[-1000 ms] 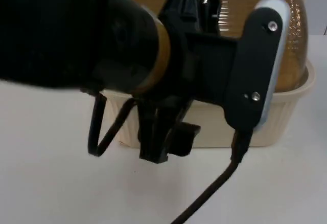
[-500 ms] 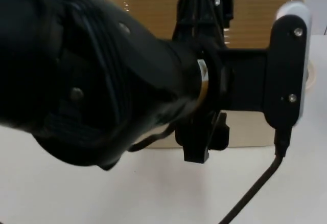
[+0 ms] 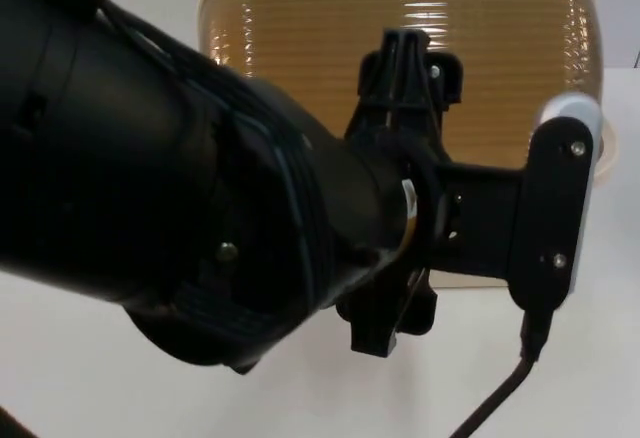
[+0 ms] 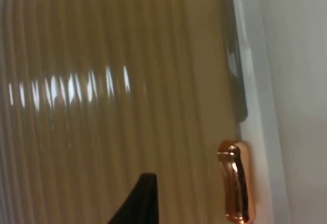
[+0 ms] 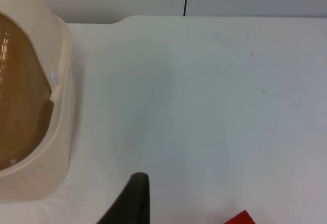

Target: Open the box lid with the left hand, place the block into the box with the right hand, then close the box lid with the left hand.

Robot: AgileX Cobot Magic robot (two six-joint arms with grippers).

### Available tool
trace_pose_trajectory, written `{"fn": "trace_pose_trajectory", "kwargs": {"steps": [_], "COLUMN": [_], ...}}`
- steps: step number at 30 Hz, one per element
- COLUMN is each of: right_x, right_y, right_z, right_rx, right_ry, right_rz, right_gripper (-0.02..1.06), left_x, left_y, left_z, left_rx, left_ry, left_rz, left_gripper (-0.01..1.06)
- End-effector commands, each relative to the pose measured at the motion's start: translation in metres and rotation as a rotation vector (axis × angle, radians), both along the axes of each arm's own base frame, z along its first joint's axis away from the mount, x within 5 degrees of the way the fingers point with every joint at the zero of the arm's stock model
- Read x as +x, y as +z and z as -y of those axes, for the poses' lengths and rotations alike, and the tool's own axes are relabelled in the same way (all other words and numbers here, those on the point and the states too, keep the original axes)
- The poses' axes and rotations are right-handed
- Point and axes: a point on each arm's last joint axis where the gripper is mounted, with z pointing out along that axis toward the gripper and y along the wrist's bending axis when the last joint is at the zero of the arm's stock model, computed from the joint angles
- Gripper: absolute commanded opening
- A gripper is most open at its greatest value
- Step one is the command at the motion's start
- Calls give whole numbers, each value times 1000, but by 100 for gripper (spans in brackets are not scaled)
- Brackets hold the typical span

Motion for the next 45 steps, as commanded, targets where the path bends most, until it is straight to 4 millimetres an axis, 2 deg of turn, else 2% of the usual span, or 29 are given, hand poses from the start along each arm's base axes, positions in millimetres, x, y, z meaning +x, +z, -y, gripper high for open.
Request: {"fn": "trace_pose_trajectory", "kwargs": {"steps": [1,9,13,16,17,22,23,26,27,28,30,37,45], "right_x": [0,0,0,0,0,0,0,1,1,1,1,1,1], "right_y": [3,3,3,3,3,3,3,3,4,4,4,4,4], "right_z": [-1,-1,-1,-1,-1,-1,-1,-1,-1,-1,-1,-1,-1], "right_rx": [1,1,6,8,8,8,8,8,8,8,8,9,9], "right_ry": [4,5,3,3,3,3,3,4,5,5,5,5,6], "right_rz": [17,21,21,21,21,21,21,25,27,27,27,30,34], "right_gripper": [105,105,105,105,105,105,105,105,105,105,105,105,105], "left_x": [0,-1,-1,-1,-1,-1,-1,1,1,1,3,25,29], "left_y": [-2,-8,-9,-9,-9,-9,-9,-8,-8,-8,-8,-6,-1], "left_z": [0,2,2,2,2,1,1,0,0,0,-1,-7,-1], "left_rx": [-1,9,12,13,13,15,15,18,18,18,10,-43,-68], "left_ry": [5,-11,-11,-8,-8,-1,-1,12,14,14,22,60,24], "left_rz": [0,-25,-26,-23,-23,-16,-16,-1,-1,-1,-12,-63,-84], "left_gripper": [104,104,99,76,76,39,39,19,14,14,1,0,0]}}
